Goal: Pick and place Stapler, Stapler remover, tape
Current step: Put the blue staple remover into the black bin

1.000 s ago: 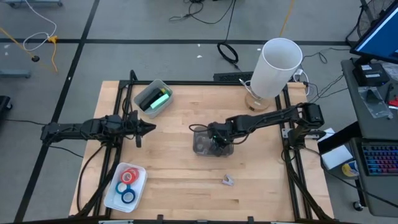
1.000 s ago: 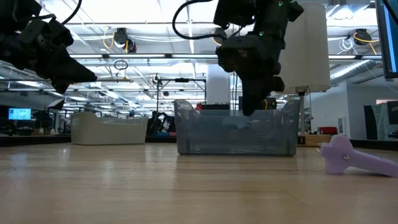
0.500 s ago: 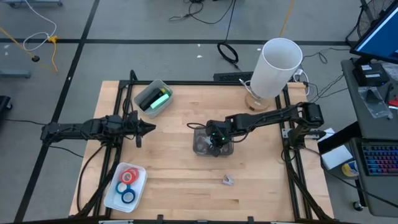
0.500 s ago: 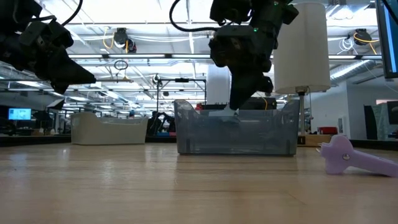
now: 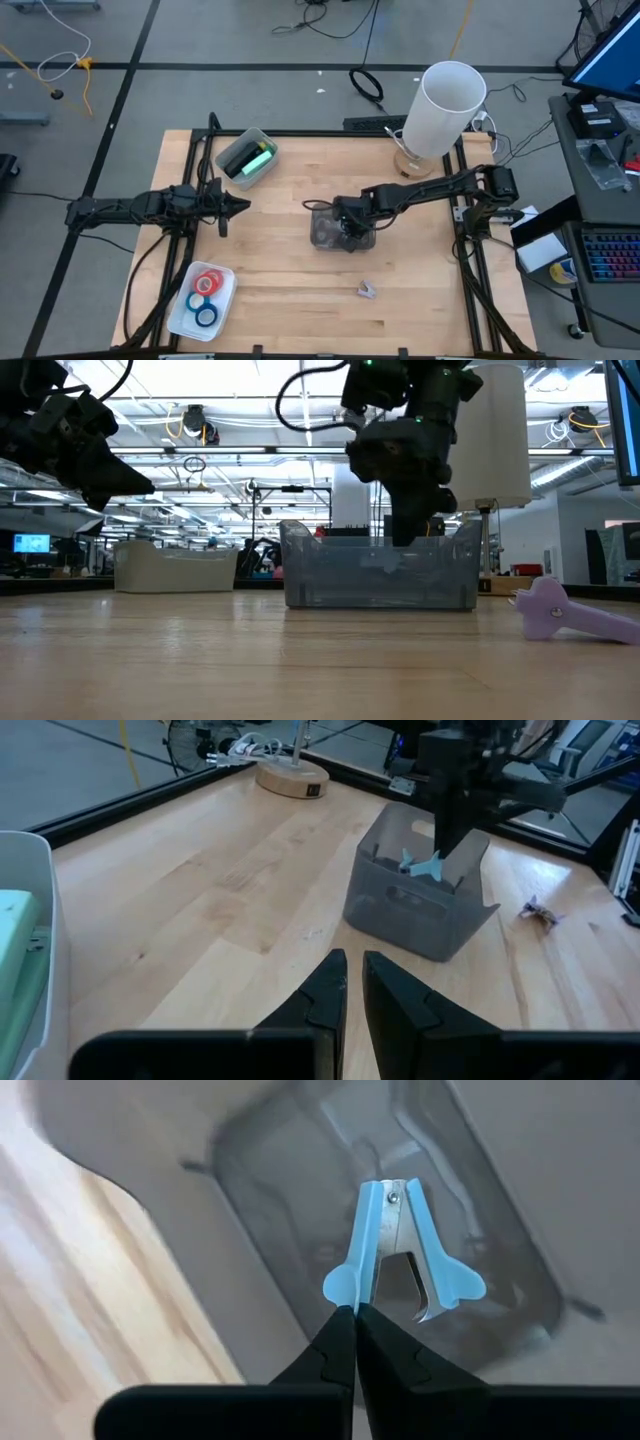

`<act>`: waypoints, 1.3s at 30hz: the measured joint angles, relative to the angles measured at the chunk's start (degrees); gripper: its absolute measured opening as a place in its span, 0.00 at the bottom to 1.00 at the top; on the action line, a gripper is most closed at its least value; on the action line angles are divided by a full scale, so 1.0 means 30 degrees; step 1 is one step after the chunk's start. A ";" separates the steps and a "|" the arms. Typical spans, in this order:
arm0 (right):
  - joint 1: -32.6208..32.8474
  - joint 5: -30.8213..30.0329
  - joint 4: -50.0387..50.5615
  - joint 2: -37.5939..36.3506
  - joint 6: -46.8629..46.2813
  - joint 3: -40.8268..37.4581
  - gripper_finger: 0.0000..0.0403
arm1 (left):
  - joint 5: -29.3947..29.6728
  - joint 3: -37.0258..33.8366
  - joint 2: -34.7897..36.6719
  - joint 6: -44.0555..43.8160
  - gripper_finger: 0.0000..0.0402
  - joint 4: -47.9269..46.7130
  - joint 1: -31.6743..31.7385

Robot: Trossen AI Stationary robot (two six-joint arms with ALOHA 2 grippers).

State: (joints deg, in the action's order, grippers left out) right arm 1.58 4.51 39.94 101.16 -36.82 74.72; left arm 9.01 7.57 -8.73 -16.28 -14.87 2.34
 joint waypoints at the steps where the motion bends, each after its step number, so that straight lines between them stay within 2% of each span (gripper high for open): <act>1: 0.0008 0.0000 0.0365 0.0004 -0.0018 0.0000 0.00 | -0.0005 0.0000 0.0000 0.0032 0.09 -0.0004 -0.0003; 9: 0.0007 -0.0068 0.1694 0.0007 -0.1421 0.0000 0.00 | -0.0005 0.0000 0.0000 0.0318 0.09 -0.0020 -0.0001; 19: -0.0158 0.0059 0.1729 0.0007 -0.2960 0.0000 0.00 | 0.0002 0.0000 0.0000 0.0389 0.09 -0.0033 0.0002; 33: -0.0175 0.0038 0.1719 0.0007 -0.3007 0.0000 0.00 | -0.0005 0.0000 0.0000 0.0382 0.09 -0.0046 0.0000; 39: -0.0175 0.0080 0.1715 0.0007 -0.3007 -0.0007 0.06 | -0.0013 0.0000 0.0000 0.0374 0.09 -0.0045 -0.0001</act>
State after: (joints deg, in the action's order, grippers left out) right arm 1.06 4.75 45.08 101.19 -45.84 74.70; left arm 8.97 7.57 -8.73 -15.16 -15.00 2.34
